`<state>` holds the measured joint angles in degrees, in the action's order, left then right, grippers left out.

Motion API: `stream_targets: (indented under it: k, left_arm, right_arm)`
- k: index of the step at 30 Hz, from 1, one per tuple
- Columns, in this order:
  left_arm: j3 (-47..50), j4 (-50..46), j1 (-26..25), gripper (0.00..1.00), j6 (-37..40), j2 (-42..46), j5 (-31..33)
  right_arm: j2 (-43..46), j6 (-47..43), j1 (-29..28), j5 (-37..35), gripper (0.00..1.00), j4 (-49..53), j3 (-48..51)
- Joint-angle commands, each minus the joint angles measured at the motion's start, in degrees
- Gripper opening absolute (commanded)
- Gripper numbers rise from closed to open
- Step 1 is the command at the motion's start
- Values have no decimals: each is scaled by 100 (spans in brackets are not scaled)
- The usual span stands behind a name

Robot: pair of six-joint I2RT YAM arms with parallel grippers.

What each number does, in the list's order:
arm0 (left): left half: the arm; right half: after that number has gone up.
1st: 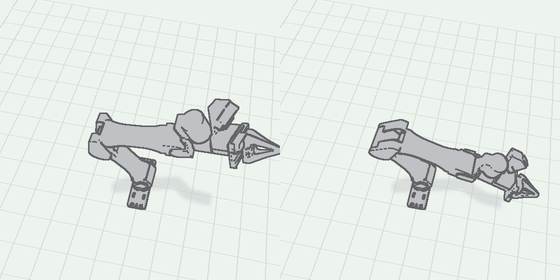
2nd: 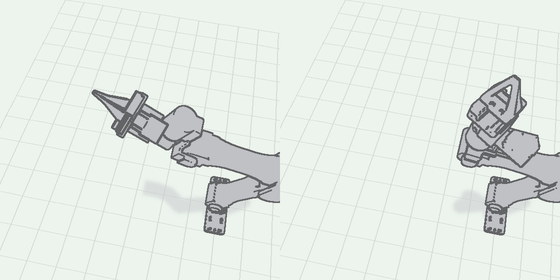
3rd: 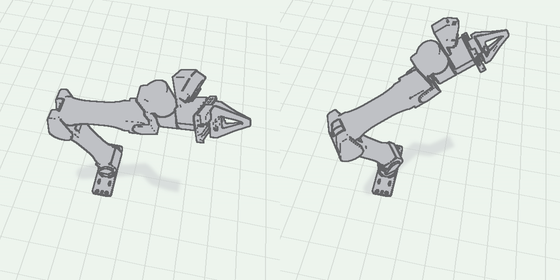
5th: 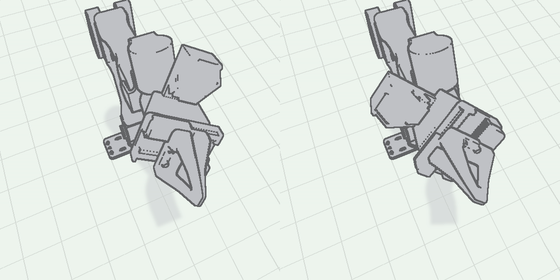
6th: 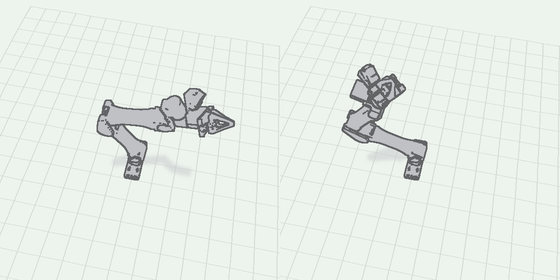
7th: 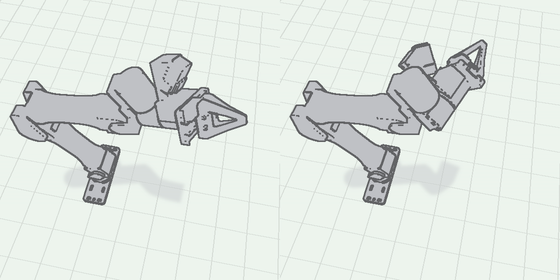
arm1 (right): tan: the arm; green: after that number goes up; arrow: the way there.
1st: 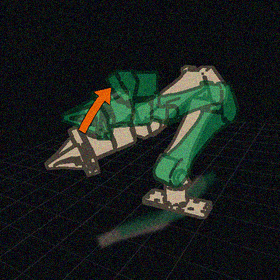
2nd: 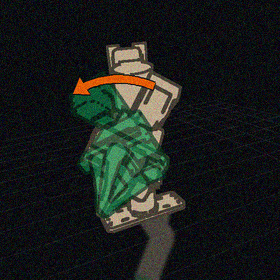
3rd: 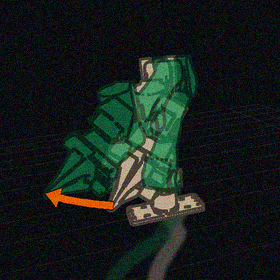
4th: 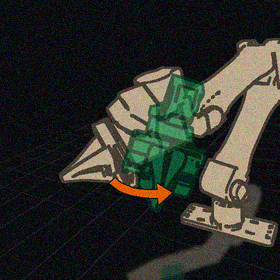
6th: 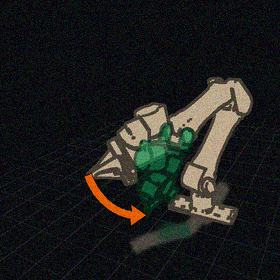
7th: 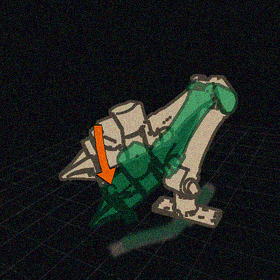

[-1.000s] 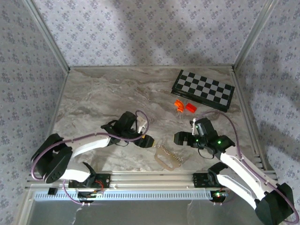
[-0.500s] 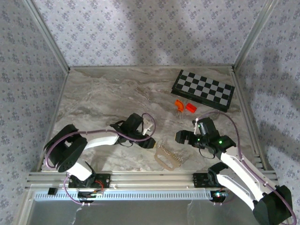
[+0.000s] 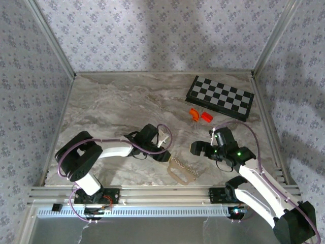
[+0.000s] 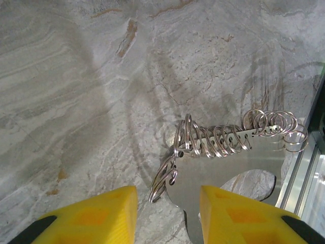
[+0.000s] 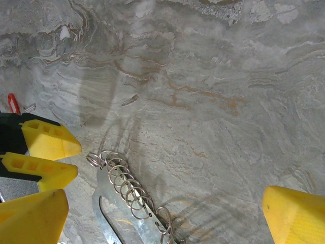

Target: Put the keys on the keyring

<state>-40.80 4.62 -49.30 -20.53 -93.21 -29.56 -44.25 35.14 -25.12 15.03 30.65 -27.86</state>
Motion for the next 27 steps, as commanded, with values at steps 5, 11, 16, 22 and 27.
stream_targets:
  k: [5, 11, 16, 22, 27]
  left_arm:
    - [-139, 83, -97, 34, 199, -215, -45]
    - [-140, 72, -132, 32, 234, -283, -28]
    - [-157, 63, -181, 28, 240, -286, -24]
    - [-134, 54, -195, 26, 260, -301, -27]
    - [-130, 30, -195, 22, 260, -269, -23]
  right_arm:
    - [77, -77, 43, -93, 99, 142, -93]
    - [188, -68, 65, -98, 100, 213, -83]
    - [198, -68, 87, -91, 100, 239, -106]
    - [215, -77, 111, -97, 100, 257, -130]
    - [224, -86, 122, -96, 100, 274, -163]
